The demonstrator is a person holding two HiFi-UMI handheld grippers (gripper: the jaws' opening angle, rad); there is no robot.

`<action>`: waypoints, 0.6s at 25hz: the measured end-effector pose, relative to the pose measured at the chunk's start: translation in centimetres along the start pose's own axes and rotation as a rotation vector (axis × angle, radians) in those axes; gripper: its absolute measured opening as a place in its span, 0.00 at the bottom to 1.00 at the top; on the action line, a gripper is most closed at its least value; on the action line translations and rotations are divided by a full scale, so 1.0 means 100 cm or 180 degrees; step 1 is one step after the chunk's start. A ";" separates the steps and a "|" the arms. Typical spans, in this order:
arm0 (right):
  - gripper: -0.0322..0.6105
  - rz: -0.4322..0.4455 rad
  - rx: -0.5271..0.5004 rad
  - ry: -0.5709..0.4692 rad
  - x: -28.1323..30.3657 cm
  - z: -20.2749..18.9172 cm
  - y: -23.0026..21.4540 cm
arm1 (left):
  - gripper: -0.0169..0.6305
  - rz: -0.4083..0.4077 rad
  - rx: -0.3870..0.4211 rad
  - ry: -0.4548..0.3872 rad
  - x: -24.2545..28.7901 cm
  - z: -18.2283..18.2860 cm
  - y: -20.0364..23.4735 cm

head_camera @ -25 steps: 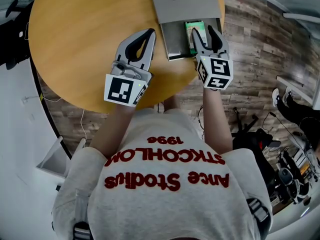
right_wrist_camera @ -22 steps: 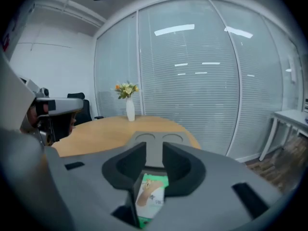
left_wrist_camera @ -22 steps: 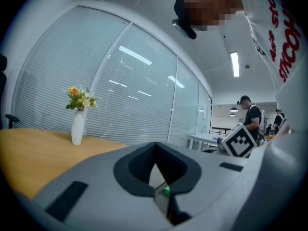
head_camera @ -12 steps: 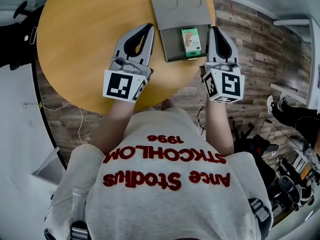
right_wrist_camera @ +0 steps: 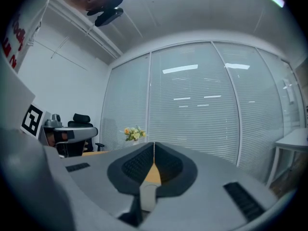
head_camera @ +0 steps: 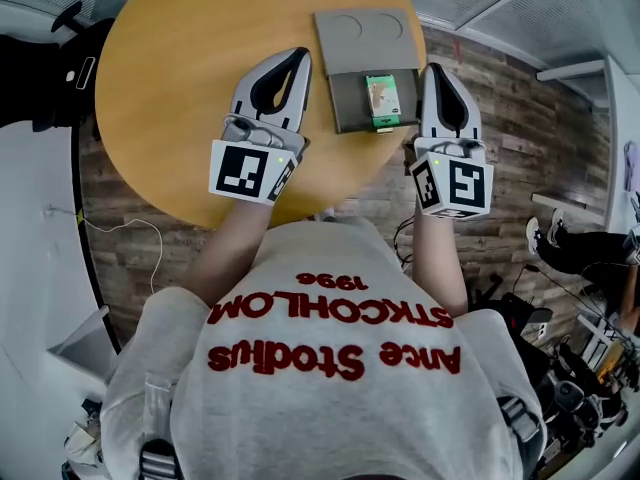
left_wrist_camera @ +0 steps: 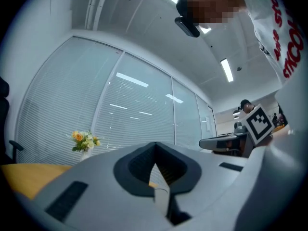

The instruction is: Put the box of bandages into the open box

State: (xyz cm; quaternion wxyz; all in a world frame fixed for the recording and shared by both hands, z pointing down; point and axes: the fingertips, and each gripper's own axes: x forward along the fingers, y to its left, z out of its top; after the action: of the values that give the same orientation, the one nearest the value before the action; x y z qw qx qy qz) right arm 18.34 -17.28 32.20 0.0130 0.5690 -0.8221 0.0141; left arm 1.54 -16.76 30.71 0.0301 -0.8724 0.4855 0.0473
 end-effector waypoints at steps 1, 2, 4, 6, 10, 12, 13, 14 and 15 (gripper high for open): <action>0.07 0.0052 0.0002 -0.0023 0.000 0.003 0.004 | 0.03 0.0046 0.0010 -0.0015 -0.004 0.002 0.003; 0.07 0.0118 0.0004 -0.0050 0.001 0.007 0.009 | 0.03 0.0104 0.0028 -0.0029 -0.009 0.005 0.006; 0.06 0.0249 0.0005 -0.0091 0.004 0.012 0.018 | 0.03 0.0232 0.0060 -0.0049 -0.019 0.009 0.013; 0.06 0.0353 0.0009 -0.0109 0.004 0.014 0.029 | 0.03 0.0344 0.0070 -0.0053 -0.031 0.012 0.018; 0.06 0.0654 0.0035 -0.0165 0.017 0.020 0.061 | 0.03 0.0635 0.0149 -0.0072 -0.063 0.020 0.039; 0.06 0.0841 0.0043 -0.0195 0.029 0.022 0.082 | 0.03 0.0846 0.0208 -0.0082 -0.082 0.025 0.056; 0.06 0.0929 0.0042 -0.0207 0.033 0.024 0.092 | 0.03 0.0949 0.0231 -0.0087 -0.092 0.027 0.064; 0.06 0.1016 0.0039 -0.0218 0.037 0.025 0.102 | 0.03 0.1053 0.0252 -0.0093 -0.102 0.030 0.072; 0.06 0.1105 0.0038 -0.0229 0.040 0.025 0.113 | 0.03 0.1159 0.0276 -0.0100 -0.113 0.032 0.079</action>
State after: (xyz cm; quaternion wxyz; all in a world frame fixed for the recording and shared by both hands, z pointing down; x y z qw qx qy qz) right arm 6.34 -17.16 29.71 -0.0225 0.4187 -0.9079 0.0007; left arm -11.26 -11.07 28.71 0.0662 -0.7671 0.6365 0.0446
